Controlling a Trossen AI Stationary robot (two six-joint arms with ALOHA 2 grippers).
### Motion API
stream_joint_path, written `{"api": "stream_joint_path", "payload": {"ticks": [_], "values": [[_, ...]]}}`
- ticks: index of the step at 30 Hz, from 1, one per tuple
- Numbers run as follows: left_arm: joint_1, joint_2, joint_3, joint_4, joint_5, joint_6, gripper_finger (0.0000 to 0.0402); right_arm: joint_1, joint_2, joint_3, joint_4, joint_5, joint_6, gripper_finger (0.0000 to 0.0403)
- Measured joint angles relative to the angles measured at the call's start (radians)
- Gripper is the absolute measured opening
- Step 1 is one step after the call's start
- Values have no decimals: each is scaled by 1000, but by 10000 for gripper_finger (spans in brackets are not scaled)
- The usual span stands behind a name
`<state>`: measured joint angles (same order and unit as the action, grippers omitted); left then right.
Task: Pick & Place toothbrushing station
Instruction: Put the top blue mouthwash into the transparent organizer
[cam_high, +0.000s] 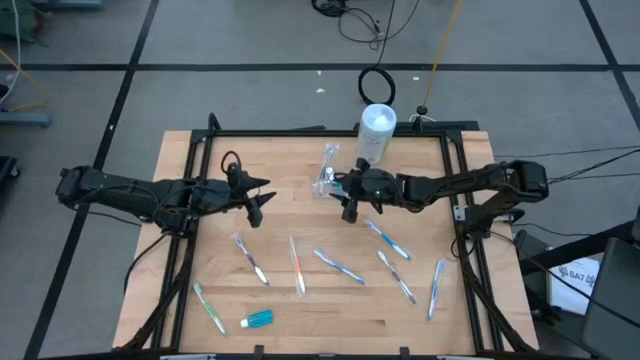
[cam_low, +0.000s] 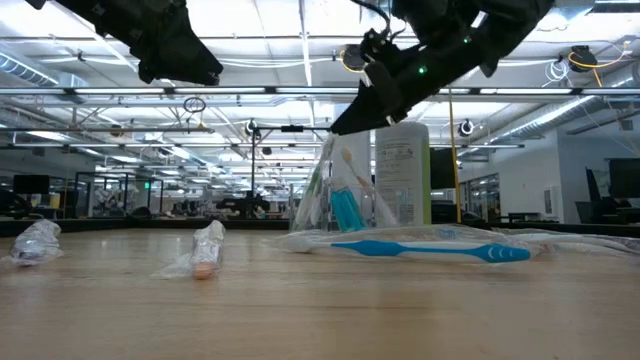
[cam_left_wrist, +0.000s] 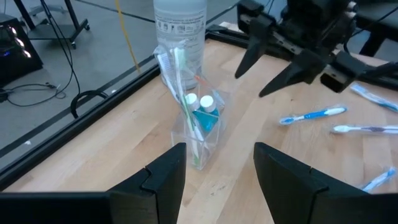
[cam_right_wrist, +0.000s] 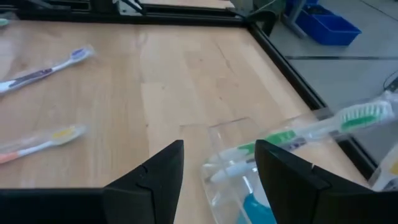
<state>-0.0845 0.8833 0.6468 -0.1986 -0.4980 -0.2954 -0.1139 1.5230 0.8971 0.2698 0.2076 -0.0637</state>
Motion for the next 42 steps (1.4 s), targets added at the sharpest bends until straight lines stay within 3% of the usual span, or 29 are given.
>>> {"api": "stream_joint_path", "payload": {"ticks": [11,16,21,28,42], "values": [[8,0,0,76,-1,12,196,-42,49,4,-34,58,25,191],[8,0,0,126,-1,51,196,-87,82,9,0,-29,41,200],[8,0,0,156,-1,91,196,-97,131,60,-28,-26,11,211],[8,0,0,148,0,92,196,-136,192,67,17,26,-1,212],[8,0,0,115,1,91,196,-164,206,65,-33,-1,55,203]]}}
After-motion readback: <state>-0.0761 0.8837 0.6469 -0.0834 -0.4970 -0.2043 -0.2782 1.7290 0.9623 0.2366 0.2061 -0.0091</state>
